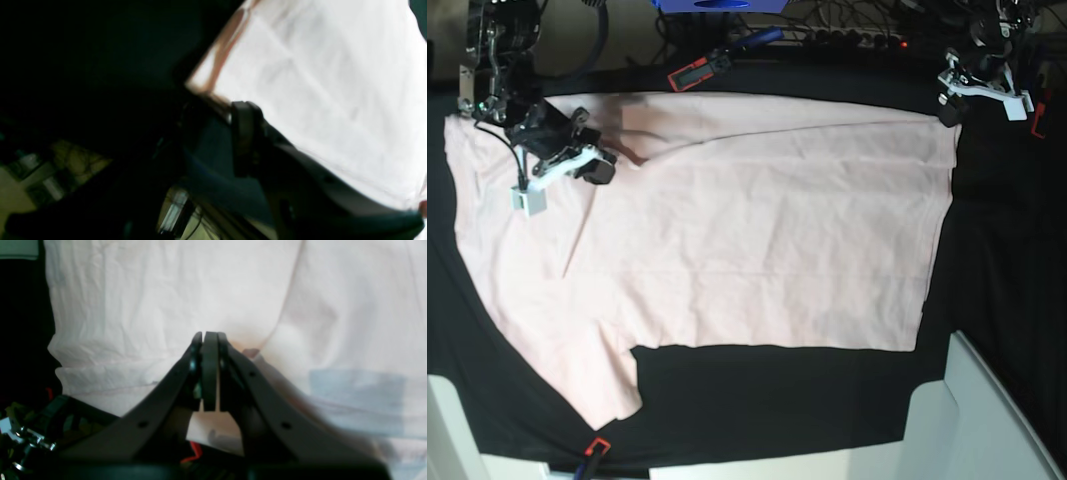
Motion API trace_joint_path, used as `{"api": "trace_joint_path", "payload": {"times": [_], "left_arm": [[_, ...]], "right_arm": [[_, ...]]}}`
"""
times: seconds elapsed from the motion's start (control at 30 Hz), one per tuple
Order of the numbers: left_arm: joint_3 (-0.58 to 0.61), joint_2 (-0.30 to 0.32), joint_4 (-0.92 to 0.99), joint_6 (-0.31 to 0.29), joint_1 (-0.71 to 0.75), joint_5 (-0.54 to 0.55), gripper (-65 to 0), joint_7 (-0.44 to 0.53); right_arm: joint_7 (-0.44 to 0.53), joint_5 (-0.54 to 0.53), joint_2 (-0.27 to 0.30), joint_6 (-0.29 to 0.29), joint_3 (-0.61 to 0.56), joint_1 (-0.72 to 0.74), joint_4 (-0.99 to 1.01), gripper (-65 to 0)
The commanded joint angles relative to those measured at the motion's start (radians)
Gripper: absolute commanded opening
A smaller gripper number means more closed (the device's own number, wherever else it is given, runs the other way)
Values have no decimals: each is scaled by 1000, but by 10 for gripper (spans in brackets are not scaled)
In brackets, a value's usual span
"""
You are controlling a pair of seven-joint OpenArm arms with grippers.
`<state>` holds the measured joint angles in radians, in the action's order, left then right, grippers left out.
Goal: Fold the T-shirt properly
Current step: 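Pinch the shirt edge with the right gripper while the left gripper holds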
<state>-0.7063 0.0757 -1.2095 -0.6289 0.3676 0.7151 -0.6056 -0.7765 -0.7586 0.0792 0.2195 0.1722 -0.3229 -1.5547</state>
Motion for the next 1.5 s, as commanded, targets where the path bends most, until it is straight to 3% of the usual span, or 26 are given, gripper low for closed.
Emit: {"api": "trace_joint_path", "payload": {"times": [0.0, 0.63, 1.2, 1.47], "left_arm": [[-5, 14, -14, -4, 8, 13, -469, 11], [0, 11, -79, -4, 8, 15, -469, 6], [3, 11, -3, -4, -38, 7, -469, 6], [3, 11, 0, -4, -40, 7, -501, 6]], "right_arm": [[15, -19, 6, 14, 3, 8, -13, -650], [15, -19, 3, 14, 0, 8, -13, -650], [15, -19, 6, 14, 3, 8, -13, -650], [15, -19, 6, 14, 3, 8, -11, -650]]}}
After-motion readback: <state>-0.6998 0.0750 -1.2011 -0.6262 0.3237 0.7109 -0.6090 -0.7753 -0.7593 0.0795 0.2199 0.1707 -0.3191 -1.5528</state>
